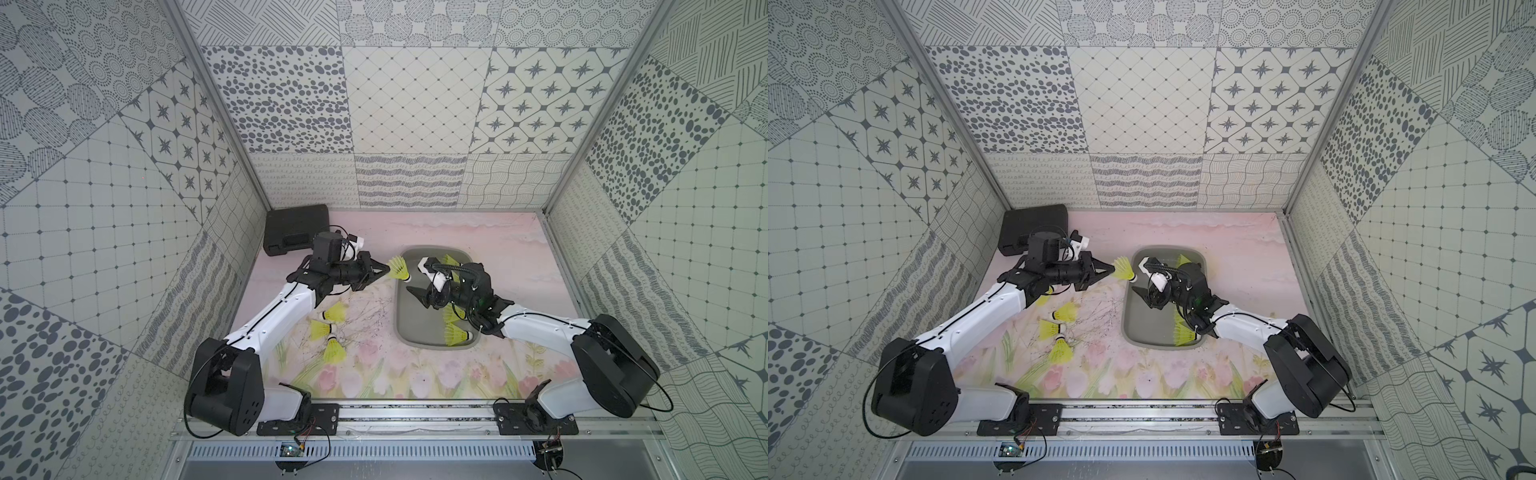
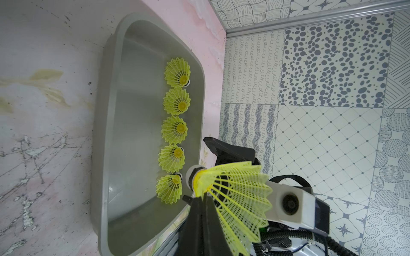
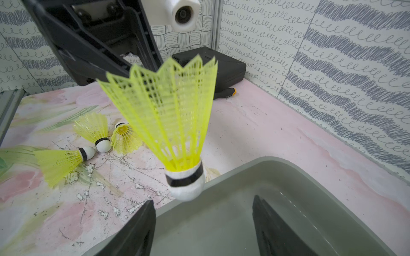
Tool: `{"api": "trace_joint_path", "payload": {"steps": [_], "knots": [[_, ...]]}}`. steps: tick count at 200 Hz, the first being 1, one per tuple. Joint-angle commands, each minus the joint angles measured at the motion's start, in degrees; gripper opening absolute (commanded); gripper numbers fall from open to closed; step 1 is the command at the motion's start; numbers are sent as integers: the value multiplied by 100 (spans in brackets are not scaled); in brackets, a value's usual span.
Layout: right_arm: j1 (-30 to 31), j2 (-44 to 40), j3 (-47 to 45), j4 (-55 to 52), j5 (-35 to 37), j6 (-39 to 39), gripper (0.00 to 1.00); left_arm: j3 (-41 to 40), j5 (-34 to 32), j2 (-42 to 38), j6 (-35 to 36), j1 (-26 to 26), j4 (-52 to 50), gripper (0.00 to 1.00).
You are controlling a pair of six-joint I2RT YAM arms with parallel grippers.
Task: Put the shuttlecocks into the storage box
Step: Pick up the shuttlecock at the center of the board.
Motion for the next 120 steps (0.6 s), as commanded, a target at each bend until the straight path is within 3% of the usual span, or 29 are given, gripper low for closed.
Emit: {"api": "trace_joint_path", "payload": {"steps": [1, 63, 120], "knots": [[53, 124, 247, 344, -214, -119, 70, -4, 232, -74, -297, -63, 393, 0], [130, 232, 379, 242, -190, -182, 58, -45, 241, -24, -375, -94, 500, 0], [158, 312, 434, 155, -128, -179, 35, -67, 277, 14, -469, -114, 642, 0]]}}
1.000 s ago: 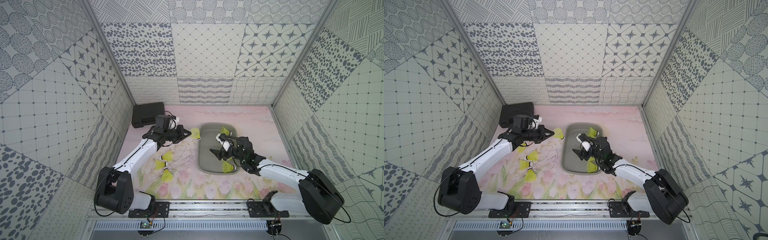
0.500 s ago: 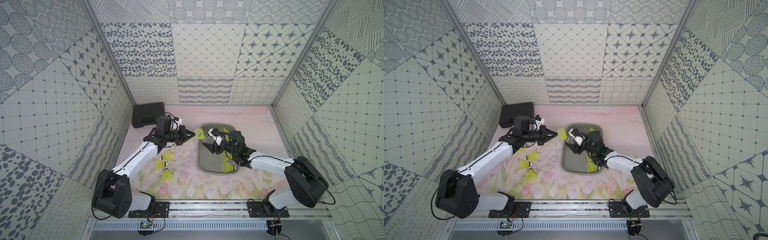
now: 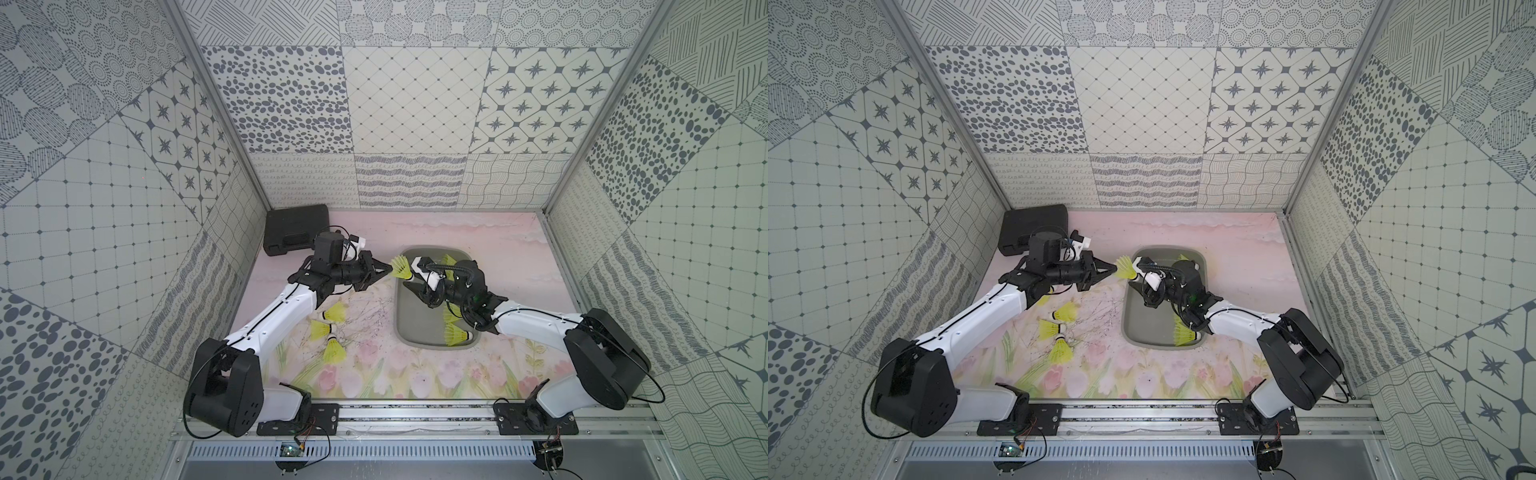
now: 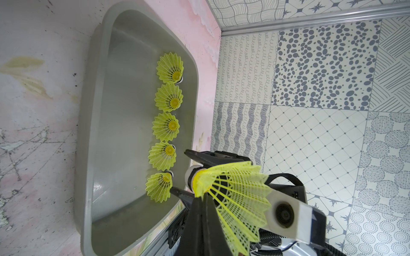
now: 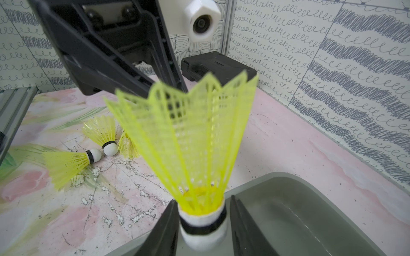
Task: Put the shuttlecocks into the storage box
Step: Pick up the shuttlecock at the center of the board.
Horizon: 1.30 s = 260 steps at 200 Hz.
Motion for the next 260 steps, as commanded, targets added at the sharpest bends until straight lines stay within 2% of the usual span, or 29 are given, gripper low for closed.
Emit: {"api": "trace_joint_path", "payload": {"steps": [1, 22, 82, 114, 135, 154, 179, 207, 230, 249, 260], "knots": [[47, 58, 180, 163, -10, -38, 35, -21, 223, 26, -105, -35, 427, 0], [48, 17, 158, 150, 25, -36, 31, -29, 222, 46, -99, -29, 435, 0], [61, -79, 103, 121, 43, -48, 29, -36, 196, 93, -57, -35, 429, 0], [58, -151, 55, 27, 104, 22, 28, 60, -49, 14, 351, -28, 40, 23], [62, -202, -2, -68, 170, 84, 28, 377, -443, -84, 1072, -35, -765, 35], [59, -222, -66, -83, 201, 128, 28, 691, -701, -105, 1640, -32, -1387, 41], [55, -253, -111, -166, 299, 240, 28, 1281, -1178, -159, 2656, -69, -2403, 45], [56, -298, -111, -328, 358, 308, 28, 1888, -1684, -206, 4225, -232, -3328, 46], [54, -337, -116, -434, 377, 348, 28, 1887, -1644, -440, 5492, -312, -3383, 44], [49, -343, -112, -469, 368, 369, 28, 1737, -1195, -687, 6588, -378, -3258, 52], [55, -339, -104, -488, 353, 374, 28, 1728, -1197, -725, 6951, -432, -3298, 58]]}}
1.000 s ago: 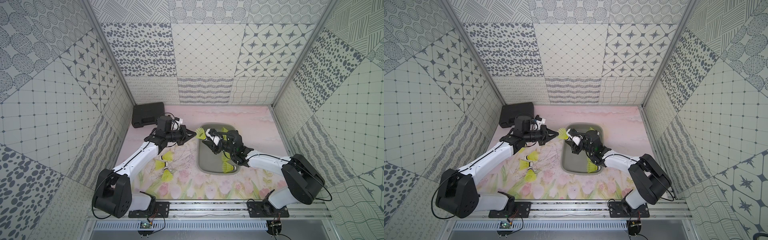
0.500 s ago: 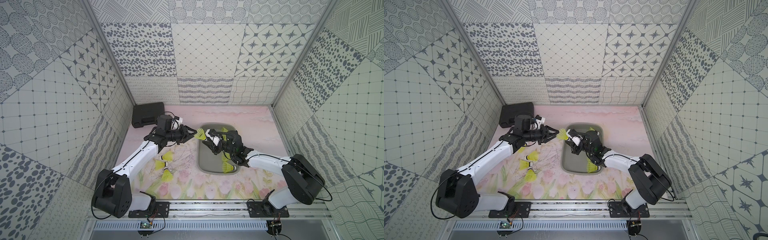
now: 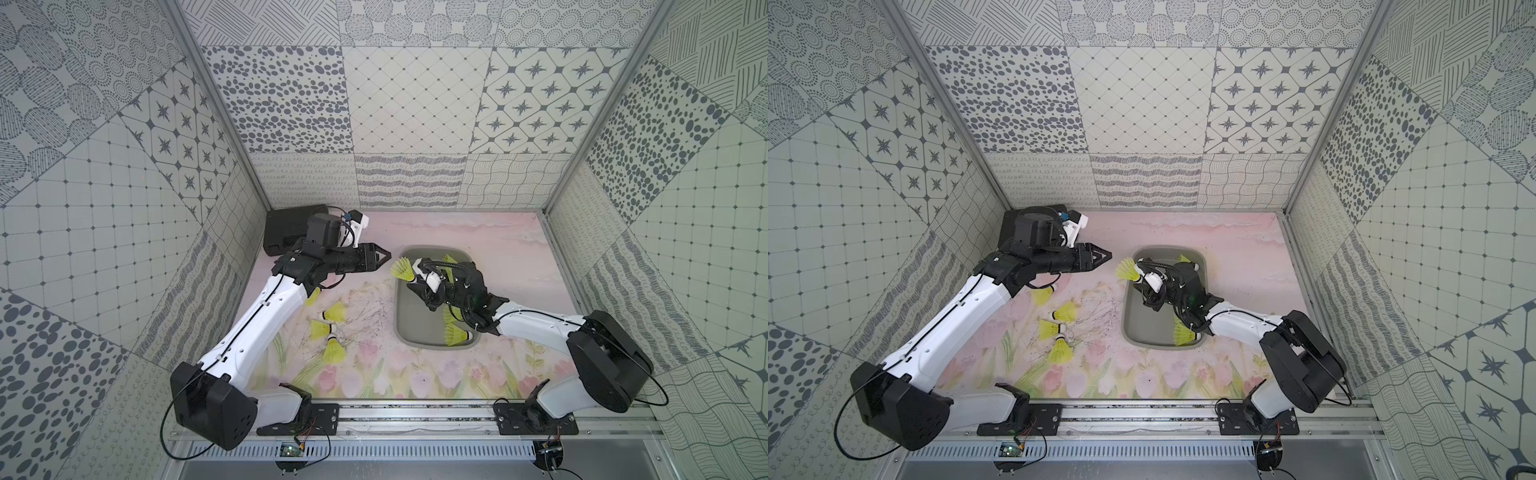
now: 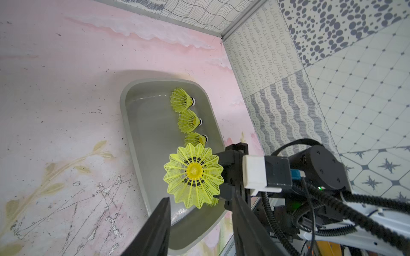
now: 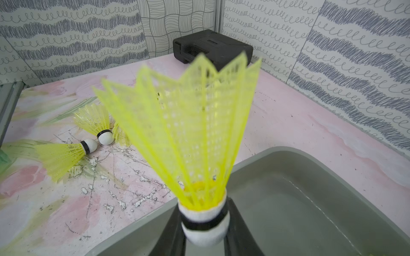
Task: Put the shuttlecocks into the storage box
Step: Pick up the shuttlecock at the center of the board.
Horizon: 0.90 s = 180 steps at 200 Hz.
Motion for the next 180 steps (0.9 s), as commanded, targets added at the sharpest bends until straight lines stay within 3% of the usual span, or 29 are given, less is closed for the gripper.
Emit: {"api": "trace_joint_path", "payload": {"steps": [1, 41, 90, 119, 147, 180], "knots": [[14, -216, -56, 66, 26, 86, 28, 17, -6, -262, 3030, -141, -712, 58], [19, -220, -38, 55, -21, 131, 29, 317, 465, 73, 4564, -222, -1392, 60], [19, -216, -4, 20, -28, 141, 29, 201, 512, 241, 5988, -488, -1298, 64], [18, -214, 10, 11, -41, 143, 29, 64, 213, 376, 6202, -716, -827, 62], [12, -231, 1, -9, -54, 143, 29, -64, -30, 515, 6199, -859, -351, 49], [19, -259, 11, -42, -63, 119, 30, -106, -157, 683, 6214, -905, -25, 48]]}}
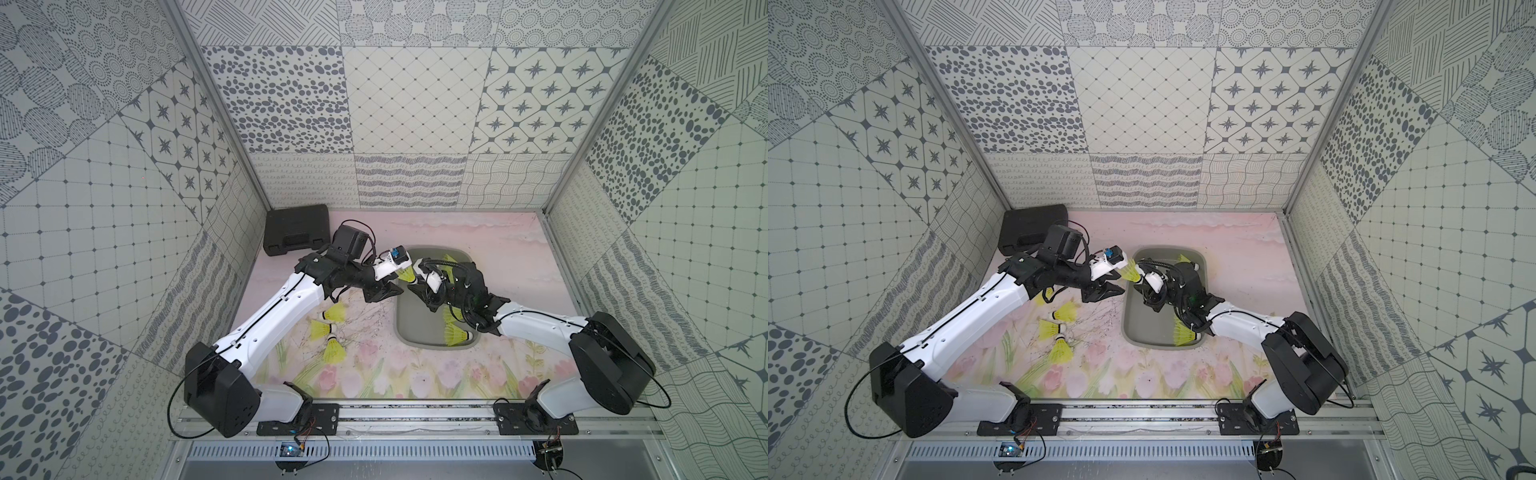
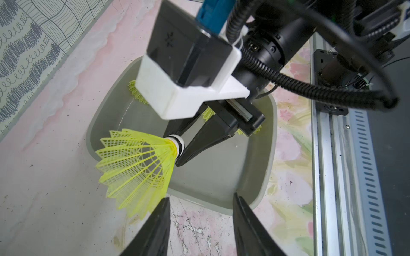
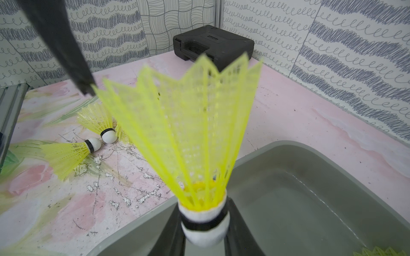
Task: Put the shuttlecocks into the storage box
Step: Pick up the shuttlecock at the center of the board.
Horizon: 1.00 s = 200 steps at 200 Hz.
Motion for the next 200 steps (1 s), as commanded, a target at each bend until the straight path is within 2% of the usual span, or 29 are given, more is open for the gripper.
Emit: {"api": "trace_joint_path", "payload": {"steps": [1, 87, 142, 200], "knots": [[19, -200, 10, 104, -43, 31, 29, -49, -184, 153, 659, -77, 668, 48], [15, -191, -35, 109, -12, 60, 30, -126, -555, 181, 647, -137, 778, 43], [13, -157, -14, 111, 62, 78, 30, -269, -948, -254, 596, -145, 487, 45], [19, -163, -16, 74, -3, 85, 30, -614, -1094, -446, 538, -135, 1324, 57]]}}
